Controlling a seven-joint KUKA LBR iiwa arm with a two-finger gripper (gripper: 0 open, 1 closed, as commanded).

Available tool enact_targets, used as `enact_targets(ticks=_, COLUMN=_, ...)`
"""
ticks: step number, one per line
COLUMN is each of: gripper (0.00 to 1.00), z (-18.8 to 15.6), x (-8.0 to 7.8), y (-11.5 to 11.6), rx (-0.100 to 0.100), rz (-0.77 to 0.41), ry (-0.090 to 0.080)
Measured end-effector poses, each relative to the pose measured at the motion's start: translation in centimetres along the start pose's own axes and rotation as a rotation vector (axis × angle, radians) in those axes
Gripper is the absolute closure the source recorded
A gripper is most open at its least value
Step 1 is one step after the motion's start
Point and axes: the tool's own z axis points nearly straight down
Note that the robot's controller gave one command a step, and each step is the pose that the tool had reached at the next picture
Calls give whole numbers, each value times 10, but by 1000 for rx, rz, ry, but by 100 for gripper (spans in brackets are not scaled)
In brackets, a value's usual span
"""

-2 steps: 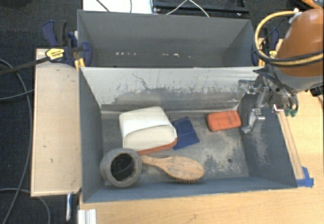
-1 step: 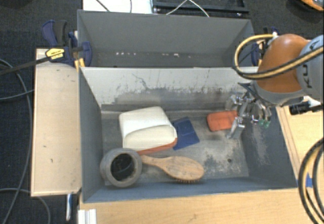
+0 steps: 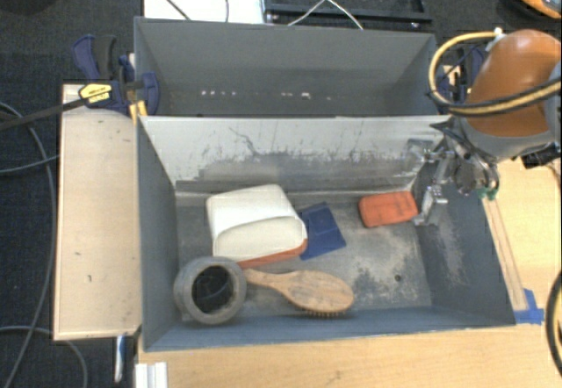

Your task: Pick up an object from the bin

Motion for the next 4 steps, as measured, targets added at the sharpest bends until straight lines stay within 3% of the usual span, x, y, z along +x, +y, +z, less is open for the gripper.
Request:
enact_targets(ticks=1, gripper=0, z=39, x=2, y=19, rx=-2, rz=221, ry=9)
enact_targets(ticks=2, gripper=0, z=93, x=6, y=16, rx=0, rz=132, ry=-6)
enact_targets(ticks=3, gripper=100, z=92, x=4, y=17, rx=-2, rz=233, ry=1)
enact_targets(ticks=4, gripper=100, z=92, x=4, y=17, rx=-2, rz=232, ry=1)
